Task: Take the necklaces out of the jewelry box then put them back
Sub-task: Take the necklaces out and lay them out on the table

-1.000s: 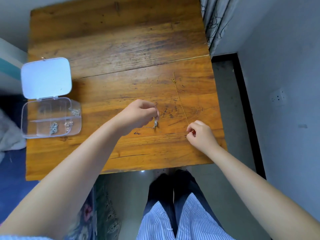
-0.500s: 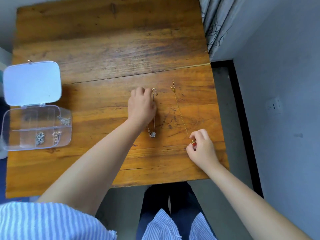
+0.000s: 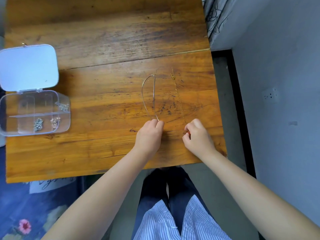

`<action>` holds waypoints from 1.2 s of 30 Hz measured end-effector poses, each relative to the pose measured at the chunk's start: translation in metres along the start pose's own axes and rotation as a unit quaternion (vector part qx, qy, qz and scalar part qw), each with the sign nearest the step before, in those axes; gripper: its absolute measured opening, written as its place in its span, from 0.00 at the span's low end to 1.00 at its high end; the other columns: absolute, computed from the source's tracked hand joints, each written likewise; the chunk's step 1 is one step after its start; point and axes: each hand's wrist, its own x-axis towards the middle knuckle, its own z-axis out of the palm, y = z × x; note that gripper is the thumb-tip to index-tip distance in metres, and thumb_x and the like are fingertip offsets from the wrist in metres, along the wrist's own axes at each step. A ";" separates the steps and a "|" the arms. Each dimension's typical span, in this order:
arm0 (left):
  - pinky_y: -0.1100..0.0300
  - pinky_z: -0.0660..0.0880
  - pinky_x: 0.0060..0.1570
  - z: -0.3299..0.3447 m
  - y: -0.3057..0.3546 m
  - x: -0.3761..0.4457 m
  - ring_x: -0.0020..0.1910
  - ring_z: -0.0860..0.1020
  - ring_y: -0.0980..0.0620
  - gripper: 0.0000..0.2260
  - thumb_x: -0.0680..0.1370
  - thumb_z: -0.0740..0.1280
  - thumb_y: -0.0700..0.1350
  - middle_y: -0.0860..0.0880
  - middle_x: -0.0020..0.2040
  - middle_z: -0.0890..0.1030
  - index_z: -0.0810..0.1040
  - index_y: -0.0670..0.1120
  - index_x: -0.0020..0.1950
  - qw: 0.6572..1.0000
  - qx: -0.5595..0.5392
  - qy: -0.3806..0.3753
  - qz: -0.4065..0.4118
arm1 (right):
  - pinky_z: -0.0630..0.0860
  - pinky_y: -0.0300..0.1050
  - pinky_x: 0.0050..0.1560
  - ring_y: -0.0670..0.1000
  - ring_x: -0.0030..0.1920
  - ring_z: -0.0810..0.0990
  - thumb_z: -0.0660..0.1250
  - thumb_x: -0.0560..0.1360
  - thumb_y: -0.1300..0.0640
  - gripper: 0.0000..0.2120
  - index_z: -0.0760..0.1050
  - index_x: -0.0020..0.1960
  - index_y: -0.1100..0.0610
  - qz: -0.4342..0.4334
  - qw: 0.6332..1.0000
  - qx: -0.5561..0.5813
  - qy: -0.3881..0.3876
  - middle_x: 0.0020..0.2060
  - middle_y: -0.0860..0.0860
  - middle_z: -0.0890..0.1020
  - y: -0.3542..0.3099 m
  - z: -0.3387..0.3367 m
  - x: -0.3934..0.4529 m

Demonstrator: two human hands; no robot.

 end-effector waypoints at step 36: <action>0.50 0.74 0.49 -0.097 -0.181 -0.075 0.55 0.73 0.41 0.09 0.76 0.62 0.39 0.40 0.53 0.79 0.79 0.39 0.52 0.949 -0.028 0.079 -0.303 | 0.70 0.51 0.58 0.60 0.57 0.74 0.61 0.73 0.65 0.12 0.76 0.54 0.65 -0.172 0.979 -0.081 -0.068 0.53 0.61 0.77 -0.161 0.026 0.060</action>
